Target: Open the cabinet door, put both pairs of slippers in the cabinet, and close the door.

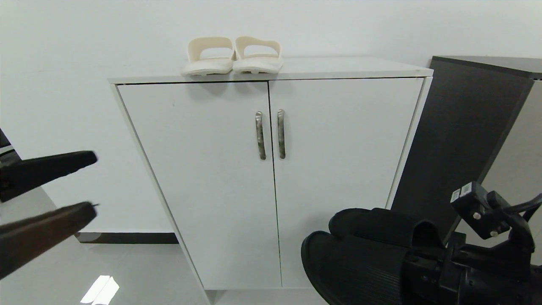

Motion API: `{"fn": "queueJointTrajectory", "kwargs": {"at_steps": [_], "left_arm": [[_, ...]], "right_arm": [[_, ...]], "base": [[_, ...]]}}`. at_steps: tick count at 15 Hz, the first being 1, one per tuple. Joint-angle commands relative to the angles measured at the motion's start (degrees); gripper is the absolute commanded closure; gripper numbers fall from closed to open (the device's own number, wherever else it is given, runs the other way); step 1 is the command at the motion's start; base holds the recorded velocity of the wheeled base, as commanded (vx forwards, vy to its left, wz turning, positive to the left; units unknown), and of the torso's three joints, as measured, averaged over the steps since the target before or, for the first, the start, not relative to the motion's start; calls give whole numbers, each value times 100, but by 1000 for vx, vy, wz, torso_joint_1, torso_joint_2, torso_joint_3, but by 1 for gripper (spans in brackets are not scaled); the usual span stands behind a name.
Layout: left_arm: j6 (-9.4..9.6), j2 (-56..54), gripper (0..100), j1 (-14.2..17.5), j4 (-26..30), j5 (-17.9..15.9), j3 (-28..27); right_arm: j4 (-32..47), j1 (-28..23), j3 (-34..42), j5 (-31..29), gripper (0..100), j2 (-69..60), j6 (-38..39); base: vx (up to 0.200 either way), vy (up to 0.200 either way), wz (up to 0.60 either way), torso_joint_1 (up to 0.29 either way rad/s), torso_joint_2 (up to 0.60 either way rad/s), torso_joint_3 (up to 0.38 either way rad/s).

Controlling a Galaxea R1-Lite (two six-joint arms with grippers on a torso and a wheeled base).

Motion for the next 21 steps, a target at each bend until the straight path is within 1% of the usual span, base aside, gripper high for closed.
{"fn": "queueJointTrajectory", "kwargs": {"at_steps": [1, 2, 3, 4, 5, 6, 8, 10, 12, 13, 15, 19, 20, 21], "left_arm": [[-50, 1312, 0, -1186, -52, 738, -663], [-85, 1506, 0, -1511, -52, 914, -847], [-111, 1550, 0, -1564, -52, 914, -882], [-410, 1761, 0, -1880, -52, 914, -1216], [-612, 1919, 0, -1959, -52, 896, -1401], [-762, 2068, 0, -1959, -52, 799, -1568], [-858, 2306, 0, -1959, -52, 465, -1779], [-1034, 2525, 0, -1959, -52, 369, -1963], [-1008, 2930, 0, -1959, -70, 501, -2130], [-1017, 3123, 0, -1907, -237, 659, -2201], [-1025, 3378, 0, -1766, -545, 668, -2201], [-1025, 3677, 0, -1713, -729, 676, -2262], [-1025, 3852, 0, -1581, -808, 676, -2289], [-1025, 3896, 0, -1529, -835, 676, -2306]], "right_arm": [[-3, 3, -4, 0, 100, 19, -17], [-3, 3, -4, 0, 100, 36, -17], [-3, 3, -4, 0, 100, 36, -17], [6, 12, -4, 0, 100, 45, -25], [6, 12, -4, 9, 100, 36, -25], [-3, 12, -4, 9, 100, 36, -25], [-3, 3, 13, 9, 100, 36, -8], [6, -15, 22, 9, 100, 54, 19], [-3, -15, 22, 9, 100, 89, 27], [-3, -15, 40, 9, 100, 89, 27], [-3, -15, 66, 9, 100, 72, 19], [-3, -15, 84, 0, 100, -16, -8], [-3, -15, 84, 0, 100, -34, -8], [-3, -15, 84, 0, 100, -34, -8]], "base": [[0, 0, 0, 0, 0, 0], [0, 0, 0, 0, 0, 0], [0, 0, 0, 0, 0, 0], [0, 0, 0, 0, 0, 0], [0, 0, 0, 0, 0, 0], [0, 0, 0, 0, 0, 0], [0, 0, 0, 0, 0, 0], [0, 0, 0, 0, 0, 0], [0, 0, 0, 0, 0, 0], [0, 0, 0, 0, 0, 0], [0, 0, 0, 0, 0, 0], [0, 0, 0, 0, 0, 0], [0, 0, 0, 0, 0, 0], [0, 0, 0, 0, 0, 0]]}}
